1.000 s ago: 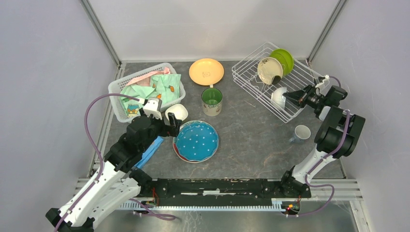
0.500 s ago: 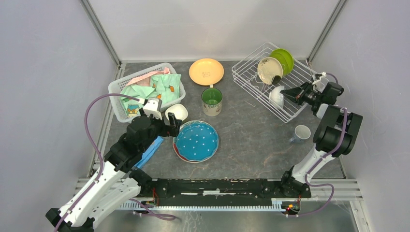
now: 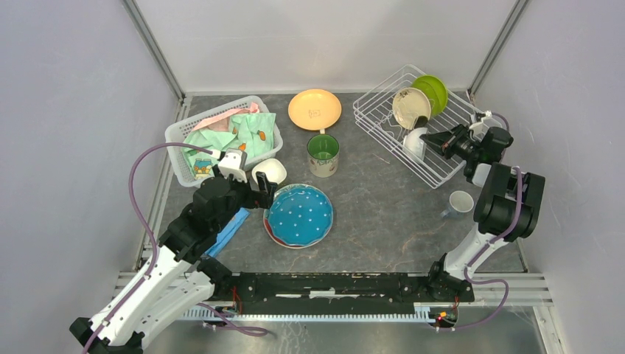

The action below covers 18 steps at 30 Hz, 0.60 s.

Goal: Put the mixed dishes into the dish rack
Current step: Turn the bowl upside down on the dish rack.

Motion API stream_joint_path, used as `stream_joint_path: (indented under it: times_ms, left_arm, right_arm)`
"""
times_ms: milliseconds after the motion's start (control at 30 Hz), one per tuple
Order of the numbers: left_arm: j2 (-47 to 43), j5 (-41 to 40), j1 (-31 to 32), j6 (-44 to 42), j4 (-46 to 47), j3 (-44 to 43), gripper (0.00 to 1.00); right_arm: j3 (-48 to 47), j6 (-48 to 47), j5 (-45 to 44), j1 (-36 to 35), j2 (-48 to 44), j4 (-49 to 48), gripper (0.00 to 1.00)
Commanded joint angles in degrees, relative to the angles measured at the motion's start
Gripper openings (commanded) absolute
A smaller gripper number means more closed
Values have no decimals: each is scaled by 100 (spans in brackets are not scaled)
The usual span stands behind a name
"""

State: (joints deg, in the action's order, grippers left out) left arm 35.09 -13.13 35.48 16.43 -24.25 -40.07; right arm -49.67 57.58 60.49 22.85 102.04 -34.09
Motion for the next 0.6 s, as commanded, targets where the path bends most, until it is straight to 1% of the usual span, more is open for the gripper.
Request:
stream_joint_path:
  times_ms: [0, 167, 200, 300, 567]
  left_arm:
    - [-7, 99, 22, -165, 226, -12, 100]
    - [7, 117, 20, -166, 223, -6, 100]
    - [7, 113, 20, -166, 221, -4, 100]
    - [35, 113, 22, -168, 242, 0, 100]
    - [127, 110, 20, -175, 239, 4, 100]
  right_arm:
    - [0, 691, 171, -61, -136, -1079, 0]
    - [68, 1893, 217, -64, 438, -2677, 0]
    - [35, 2005, 218, -60, 517, -2849, 0]
    - [-46, 1844, 203, -36, 690, -2576, 0]
    - [502, 1366, 189, 152, 849, -2396, 0]
